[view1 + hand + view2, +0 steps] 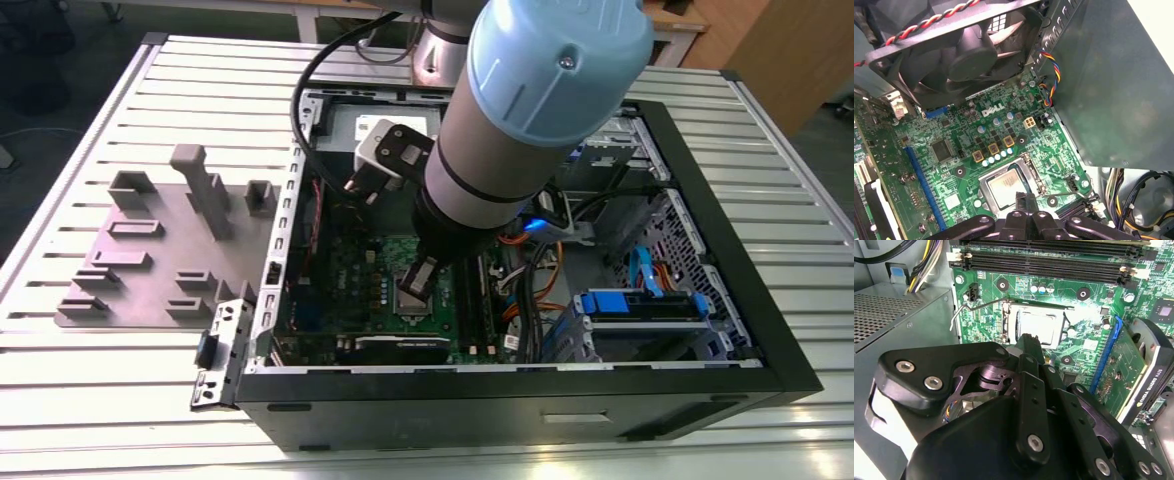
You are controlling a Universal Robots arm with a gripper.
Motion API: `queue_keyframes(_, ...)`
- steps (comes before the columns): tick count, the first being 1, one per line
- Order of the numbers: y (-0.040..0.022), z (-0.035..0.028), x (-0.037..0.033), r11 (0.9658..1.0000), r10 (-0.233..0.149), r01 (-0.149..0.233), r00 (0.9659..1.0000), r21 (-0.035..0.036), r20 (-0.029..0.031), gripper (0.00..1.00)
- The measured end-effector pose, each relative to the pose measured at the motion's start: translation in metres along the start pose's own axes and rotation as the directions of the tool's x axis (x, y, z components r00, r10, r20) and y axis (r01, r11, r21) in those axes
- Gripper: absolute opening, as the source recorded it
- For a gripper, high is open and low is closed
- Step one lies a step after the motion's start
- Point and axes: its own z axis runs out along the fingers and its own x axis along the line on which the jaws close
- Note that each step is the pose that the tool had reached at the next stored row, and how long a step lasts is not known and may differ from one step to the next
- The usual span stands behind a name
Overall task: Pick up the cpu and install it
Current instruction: 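Install the first cpu locking lever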
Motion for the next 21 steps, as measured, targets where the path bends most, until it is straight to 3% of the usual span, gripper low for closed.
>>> queue_keyframes(8, -0.0001, 0.0, -0.0002, 1.0, 0.0, 0.0, 1.0, 0.0, 0.0, 0.11)
queue_keyframes(15, -0.0063, -0.0005, -0.005, 1.0, 0.0, 0.0, 1.0, -0.0008, 0.0001, 0.11)
queue_keyframes(18, -0.007, -0.0006, -0.0054, 1.0, -0.001, 0.002, 0.9999, -0.0084, 0.0135, 0.11)
queue_keyframes(21, -0.0072, -0.0005, -0.0059, 1.0, -0.002, 0.002, 0.9999, -0.0086, 0.0139, 0.11)
